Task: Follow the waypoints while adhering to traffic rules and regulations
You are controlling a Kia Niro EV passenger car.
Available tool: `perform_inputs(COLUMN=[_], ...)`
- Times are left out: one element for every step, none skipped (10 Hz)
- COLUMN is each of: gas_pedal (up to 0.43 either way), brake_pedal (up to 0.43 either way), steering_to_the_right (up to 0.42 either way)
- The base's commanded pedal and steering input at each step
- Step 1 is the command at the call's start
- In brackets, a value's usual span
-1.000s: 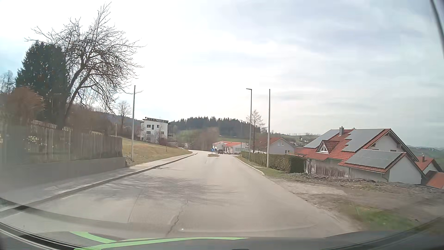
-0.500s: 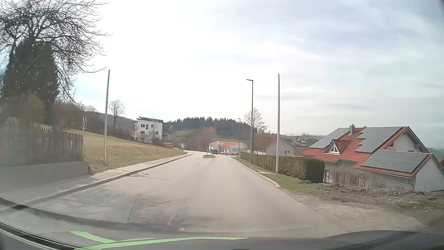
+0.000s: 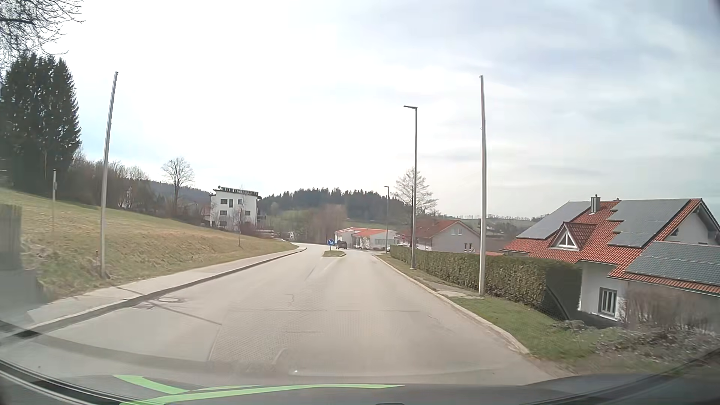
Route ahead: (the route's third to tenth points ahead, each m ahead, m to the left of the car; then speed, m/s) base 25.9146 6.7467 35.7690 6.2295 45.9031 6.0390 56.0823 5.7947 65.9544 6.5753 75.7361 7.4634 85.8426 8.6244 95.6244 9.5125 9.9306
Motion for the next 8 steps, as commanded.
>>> perform_inputs(gas_pedal=[0.059,0.059,0.059,0.059,0.059,0.059,0.059,0.059], brake_pedal=[0.000,0.000,0.000,0.000,0.000,0.000,0.000,0.000], steering_to_the_right=[0.000,0.000,0.000,0.000,0.000,0.000,0.000,0.000])
